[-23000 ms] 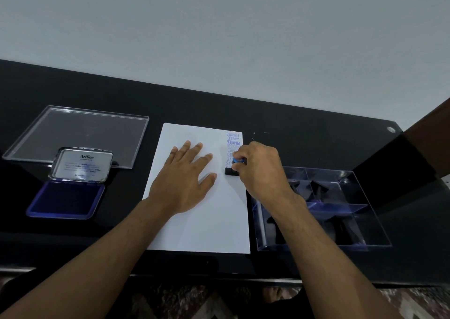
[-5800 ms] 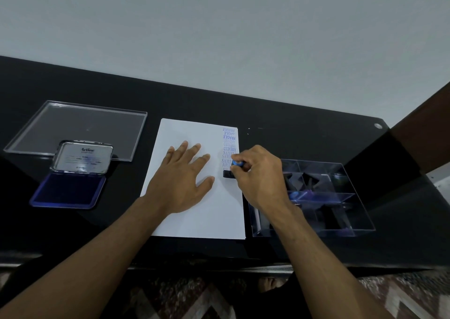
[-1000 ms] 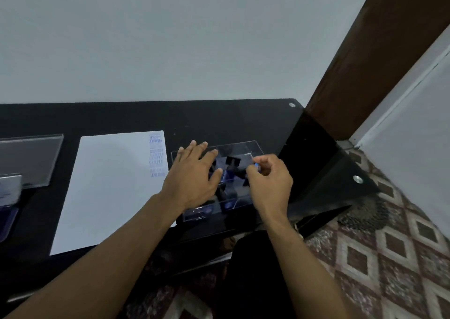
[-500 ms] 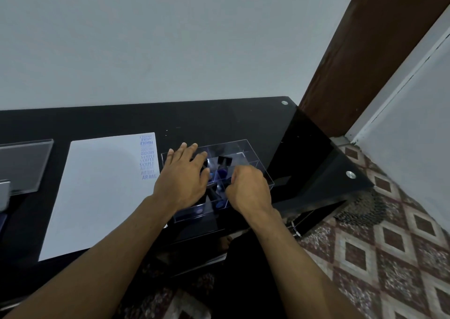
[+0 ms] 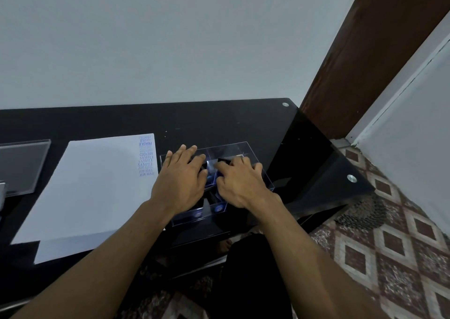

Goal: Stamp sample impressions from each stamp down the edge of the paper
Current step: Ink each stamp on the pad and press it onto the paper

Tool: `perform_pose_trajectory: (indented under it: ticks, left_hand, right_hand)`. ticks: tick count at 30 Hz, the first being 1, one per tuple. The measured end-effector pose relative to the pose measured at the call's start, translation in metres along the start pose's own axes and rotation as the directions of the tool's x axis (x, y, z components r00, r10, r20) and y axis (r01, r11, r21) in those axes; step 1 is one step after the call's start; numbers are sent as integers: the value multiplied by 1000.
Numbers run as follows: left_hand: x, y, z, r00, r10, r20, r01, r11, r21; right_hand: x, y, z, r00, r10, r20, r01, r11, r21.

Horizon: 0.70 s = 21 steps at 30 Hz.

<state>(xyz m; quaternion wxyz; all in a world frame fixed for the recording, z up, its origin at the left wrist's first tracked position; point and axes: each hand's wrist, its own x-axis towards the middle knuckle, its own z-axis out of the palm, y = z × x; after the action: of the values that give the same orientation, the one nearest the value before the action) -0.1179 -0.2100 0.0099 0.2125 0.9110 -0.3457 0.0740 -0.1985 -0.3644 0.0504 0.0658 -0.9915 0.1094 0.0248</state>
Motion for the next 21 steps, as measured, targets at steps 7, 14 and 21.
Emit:
perform_pose_trajectory:
  ticks: [7,14,21]
  left_hand:
    - [-1,0,1,999,-21,-40,18,997,-71]
    - [-1,-1,0,998,-41,-46,36,992,-119]
    - [-3,1,-4,991,-99,-86,76,969,-236]
  right_hand:
    - [9,-5,-8,987,46,155,-60,995,86]
    - [9,-6,-1,991,136,16,-135,949,283]
    - [10,-10,10,951,189,-243,-121,955,270]
